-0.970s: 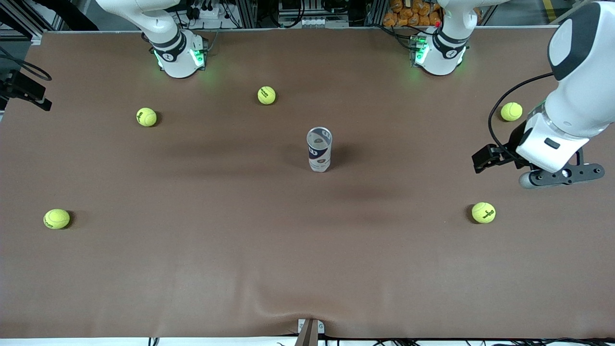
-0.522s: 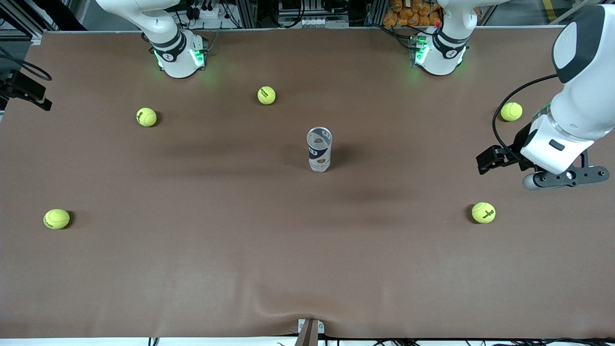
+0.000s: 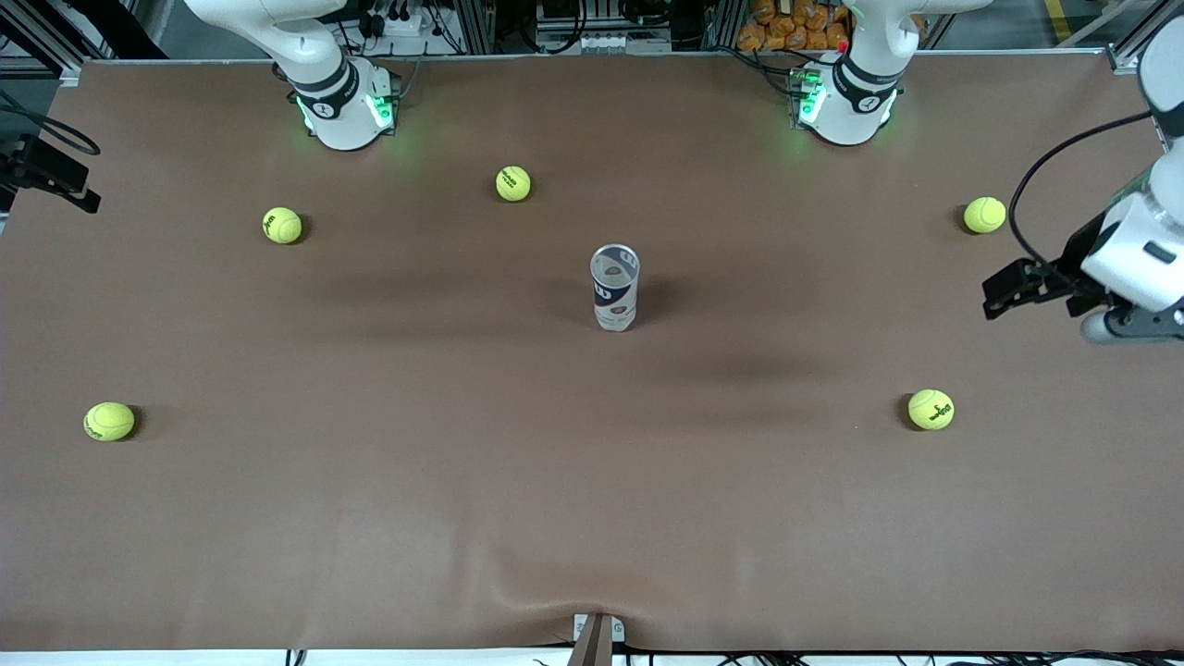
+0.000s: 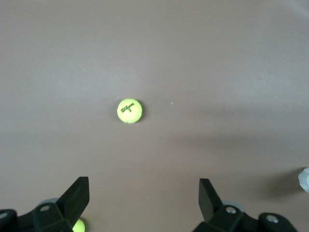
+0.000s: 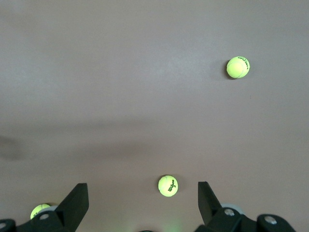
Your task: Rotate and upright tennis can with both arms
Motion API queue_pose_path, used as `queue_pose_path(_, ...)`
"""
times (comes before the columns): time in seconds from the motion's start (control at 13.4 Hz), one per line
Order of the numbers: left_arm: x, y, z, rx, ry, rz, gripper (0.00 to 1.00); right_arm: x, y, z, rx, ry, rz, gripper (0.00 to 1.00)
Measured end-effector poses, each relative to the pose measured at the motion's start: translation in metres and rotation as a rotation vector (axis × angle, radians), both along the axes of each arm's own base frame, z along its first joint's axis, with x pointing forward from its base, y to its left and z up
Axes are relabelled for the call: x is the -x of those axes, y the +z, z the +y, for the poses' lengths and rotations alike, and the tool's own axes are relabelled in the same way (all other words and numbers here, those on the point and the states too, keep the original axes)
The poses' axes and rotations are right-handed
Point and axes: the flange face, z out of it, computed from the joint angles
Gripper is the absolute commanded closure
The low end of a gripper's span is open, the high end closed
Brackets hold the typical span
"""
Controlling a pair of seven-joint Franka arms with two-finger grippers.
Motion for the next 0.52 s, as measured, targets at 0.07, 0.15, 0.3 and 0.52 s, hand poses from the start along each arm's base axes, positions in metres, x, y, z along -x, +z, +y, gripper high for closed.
queue_pose_path(0.07,0.009,0.008,-0.002,-0.002,-0.004,0.003,0.0,0.0,0.0,0.0,0.0,0.0,0.0,0.0)
queue_pose_path(0.15,0.02,0.016,-0.006,-0.004,-0.011,0.001,0.0,0.0,0.0,0.0,0.0,0.0,0.0,0.0)
queue_pose_path(0.3,0.041,0.027,-0.01,-0.007,-0.019,-0.005,0.0,0.0,0.0,0.0,0.0,0.0,0.0,0.0)
queue_pose_path(0.52,0.059,0.029,-0.008,-0.011,-0.017,-0.004,0.0,0.0,0.0,0.0,0.0,0.001,0.0,0.0)
